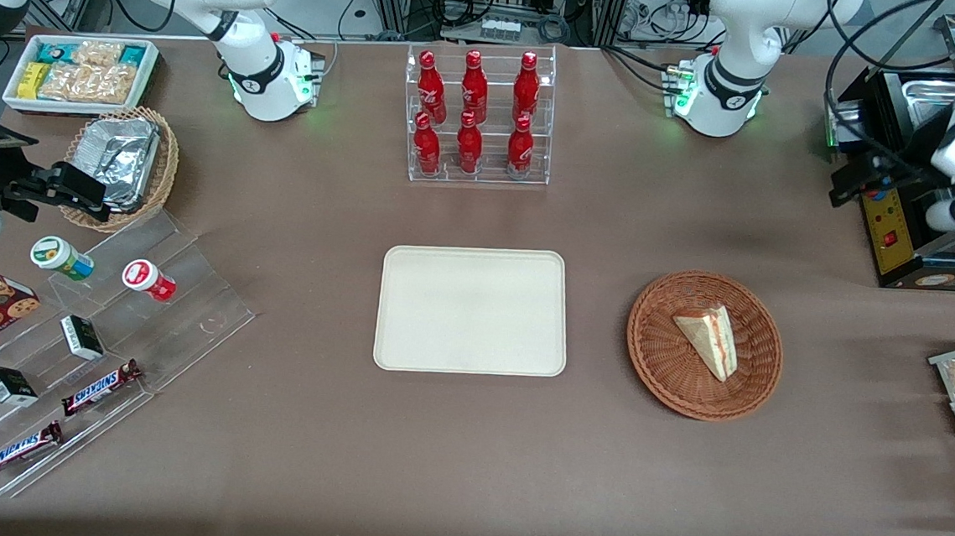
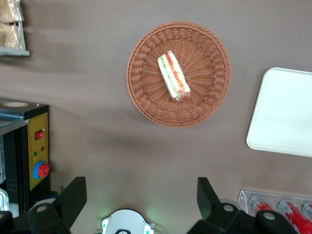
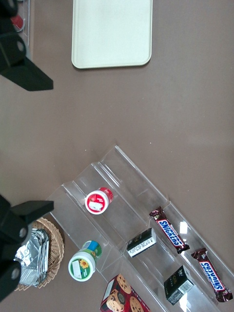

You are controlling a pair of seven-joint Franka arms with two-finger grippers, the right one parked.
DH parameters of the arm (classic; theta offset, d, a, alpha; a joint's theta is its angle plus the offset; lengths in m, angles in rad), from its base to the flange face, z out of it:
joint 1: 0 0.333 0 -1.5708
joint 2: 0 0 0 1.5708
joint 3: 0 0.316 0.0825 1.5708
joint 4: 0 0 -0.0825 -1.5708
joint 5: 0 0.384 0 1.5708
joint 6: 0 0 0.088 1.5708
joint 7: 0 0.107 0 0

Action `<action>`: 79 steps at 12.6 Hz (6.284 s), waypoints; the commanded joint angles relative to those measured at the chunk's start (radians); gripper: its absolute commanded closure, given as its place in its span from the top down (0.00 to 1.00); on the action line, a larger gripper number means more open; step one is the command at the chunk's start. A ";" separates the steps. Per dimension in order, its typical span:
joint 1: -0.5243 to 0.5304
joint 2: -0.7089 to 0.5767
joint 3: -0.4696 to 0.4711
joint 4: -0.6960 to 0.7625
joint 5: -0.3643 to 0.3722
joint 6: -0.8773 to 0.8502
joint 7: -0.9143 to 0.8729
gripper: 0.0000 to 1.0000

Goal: Place sandwich from basket to tray

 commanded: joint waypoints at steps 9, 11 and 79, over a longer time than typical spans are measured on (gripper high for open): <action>-0.085 0.174 -0.007 -0.482 0.018 0.767 -0.831 1.00; -0.114 0.190 -0.005 -0.562 0.027 0.887 -0.838 1.00; -0.294 0.189 0.211 0.252 0.038 -0.091 -0.072 1.00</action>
